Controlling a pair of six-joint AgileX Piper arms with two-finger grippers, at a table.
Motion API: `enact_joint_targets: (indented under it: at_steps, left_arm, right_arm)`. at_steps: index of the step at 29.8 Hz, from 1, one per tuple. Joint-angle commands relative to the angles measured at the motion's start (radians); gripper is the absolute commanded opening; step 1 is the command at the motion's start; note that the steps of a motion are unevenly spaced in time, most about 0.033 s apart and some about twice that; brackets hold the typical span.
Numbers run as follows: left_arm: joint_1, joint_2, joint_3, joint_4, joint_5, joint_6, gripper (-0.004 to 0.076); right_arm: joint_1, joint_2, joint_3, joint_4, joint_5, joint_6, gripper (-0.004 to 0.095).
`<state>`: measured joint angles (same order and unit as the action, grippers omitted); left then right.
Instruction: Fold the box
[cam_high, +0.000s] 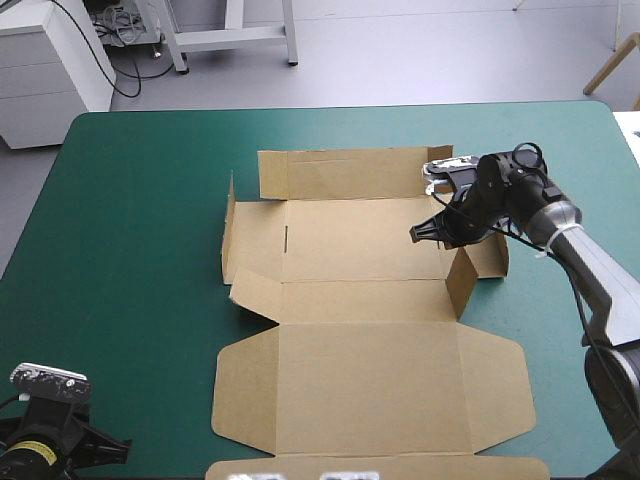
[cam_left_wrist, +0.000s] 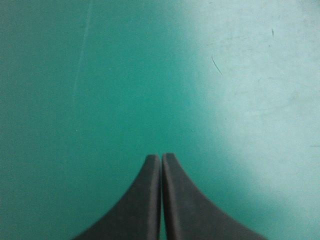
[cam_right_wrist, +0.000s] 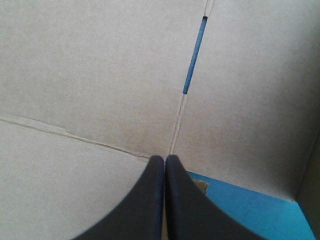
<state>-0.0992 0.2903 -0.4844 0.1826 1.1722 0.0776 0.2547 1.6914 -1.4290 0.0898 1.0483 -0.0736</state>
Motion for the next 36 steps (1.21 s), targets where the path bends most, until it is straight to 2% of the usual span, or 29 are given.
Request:
enact_joint_targets:
  at_steps: [1, 21, 29, 36]
  left_arm:
    - [-0.001, 0.014, -0.024, 0.011, -0.048, -0.001, -0.0010]
    - [-0.001, 0.014, -0.024, 0.011, -0.048, -0.001, -0.0010]
    - [-0.001, 0.014, -0.024, 0.011, -0.048, -0.001, -0.0010]
    - [-0.001, 0.014, -0.024, 0.011, -0.048, -0.001, -0.0010]
  right_arm:
    - [0.001, -0.040, -0.033, 0.006, -0.014, -0.003, -0.0014]
    - [0.001, -0.040, -0.033, 0.006, -0.011, -0.003, -0.0014]
    - [0.001, -0.074, -0.033, 0.006, 0.054, -0.003, -0.0014]
    - [0.001, -0.179, -0.040, -0.006, 0.116, -0.003, -0.0014]
